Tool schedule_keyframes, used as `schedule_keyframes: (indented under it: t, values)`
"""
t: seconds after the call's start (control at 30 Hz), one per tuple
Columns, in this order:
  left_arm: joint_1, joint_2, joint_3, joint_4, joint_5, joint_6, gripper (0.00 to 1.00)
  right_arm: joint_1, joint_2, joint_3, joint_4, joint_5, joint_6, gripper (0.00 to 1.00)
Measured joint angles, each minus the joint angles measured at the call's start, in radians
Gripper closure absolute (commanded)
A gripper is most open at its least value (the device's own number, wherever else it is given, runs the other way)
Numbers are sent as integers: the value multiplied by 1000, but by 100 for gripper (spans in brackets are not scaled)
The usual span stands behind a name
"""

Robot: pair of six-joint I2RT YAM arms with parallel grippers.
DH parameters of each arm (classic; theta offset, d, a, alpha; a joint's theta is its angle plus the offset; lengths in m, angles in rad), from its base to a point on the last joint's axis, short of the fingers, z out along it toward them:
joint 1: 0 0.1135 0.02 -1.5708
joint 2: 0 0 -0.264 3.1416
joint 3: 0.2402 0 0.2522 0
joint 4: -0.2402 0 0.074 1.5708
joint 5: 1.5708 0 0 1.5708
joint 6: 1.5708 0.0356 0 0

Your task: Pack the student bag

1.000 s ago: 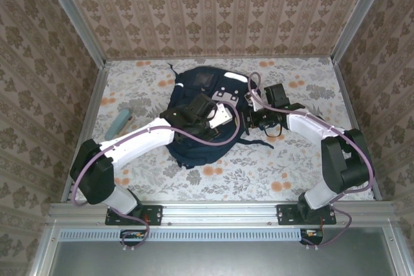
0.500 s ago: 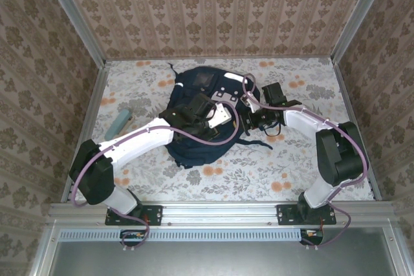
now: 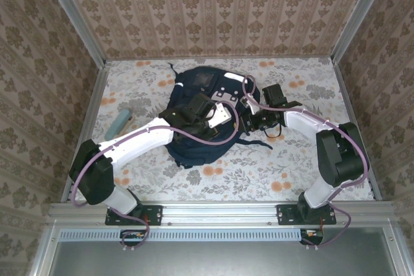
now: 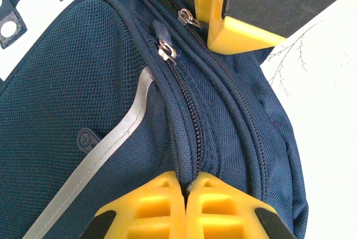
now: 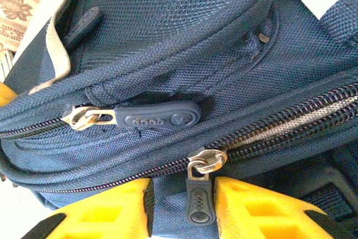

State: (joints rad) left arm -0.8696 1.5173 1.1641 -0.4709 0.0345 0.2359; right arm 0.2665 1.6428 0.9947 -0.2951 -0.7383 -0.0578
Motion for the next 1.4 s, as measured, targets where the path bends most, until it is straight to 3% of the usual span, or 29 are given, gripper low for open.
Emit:
schedule_keyframes:
  t: [0.23, 0.5, 0.73, 0.87, 1.1, 1.4]
  values:
    - [0, 0, 0, 0, 0, -11, 98, 0, -16, -11, 0, 6, 8, 94]
    - [0, 0, 0, 17, -1, -63, 98, 12, -131, -96, 60, 6, 89, 98]
    - [1, 19, 0, 108, 0, -159, 99, 185, -236, -252, 292, -57, 291, 98]
    - [2, 30, 0, 142, -3, -188, 100, 220, -303, -333, 392, -35, 407, 88]
    - [15, 13, -41, 175, 30, -187, 100, 72, -435, -342, 385, 141, 495, 52]
    - [40, -71, -97, 179, 49, -157, 100, -19, -281, -198, 312, 234, 529, 42]
